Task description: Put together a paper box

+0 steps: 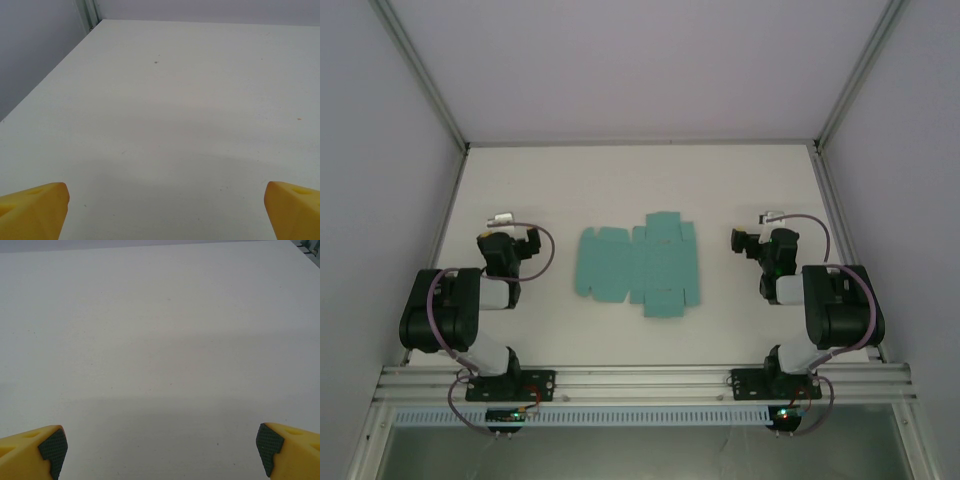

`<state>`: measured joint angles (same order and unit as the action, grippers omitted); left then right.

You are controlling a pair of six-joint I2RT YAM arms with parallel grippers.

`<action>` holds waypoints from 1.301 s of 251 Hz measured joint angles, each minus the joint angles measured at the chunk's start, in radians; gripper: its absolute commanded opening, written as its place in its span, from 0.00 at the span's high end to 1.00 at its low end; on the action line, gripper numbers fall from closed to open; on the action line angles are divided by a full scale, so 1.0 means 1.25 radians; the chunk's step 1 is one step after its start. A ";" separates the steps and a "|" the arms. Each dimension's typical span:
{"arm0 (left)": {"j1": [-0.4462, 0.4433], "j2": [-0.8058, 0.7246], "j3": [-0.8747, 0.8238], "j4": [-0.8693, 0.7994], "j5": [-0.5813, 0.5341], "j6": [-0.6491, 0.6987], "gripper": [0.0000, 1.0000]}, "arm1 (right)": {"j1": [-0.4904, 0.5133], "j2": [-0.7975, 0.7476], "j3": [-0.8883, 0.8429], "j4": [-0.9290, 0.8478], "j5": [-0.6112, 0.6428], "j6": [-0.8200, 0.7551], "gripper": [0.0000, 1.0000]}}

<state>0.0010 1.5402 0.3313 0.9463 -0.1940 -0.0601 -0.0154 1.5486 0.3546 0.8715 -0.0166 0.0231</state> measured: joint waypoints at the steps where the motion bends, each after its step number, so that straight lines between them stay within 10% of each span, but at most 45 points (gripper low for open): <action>1: 0.000 0.000 0.000 0.000 0.000 0.000 0.01 | 0.000 0.000 0.000 0.000 0.000 0.000 0.01; 96: 0.000 -0.004 0.001 -0.008 0.000 0.000 0.01 | -0.002 -0.012 0.000 -0.013 -0.001 0.000 0.01; 166: -0.035 -0.159 0.149 -0.304 -0.020 -0.026 0.01 | 0.056 -0.222 0.215 -0.378 0.065 0.052 0.02; 237: -0.127 -0.231 0.253 -0.581 0.114 -0.203 0.01 | 0.208 -0.150 0.408 -0.678 -0.042 0.226 0.46; 326: -0.149 -0.177 0.193 -0.650 0.366 -0.331 0.00 | 0.320 0.181 0.475 -0.772 -0.257 0.291 0.61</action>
<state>-0.1856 1.3190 0.5728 0.1333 0.2638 -0.4732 0.3843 1.7752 0.9478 -0.0940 -0.3378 0.3862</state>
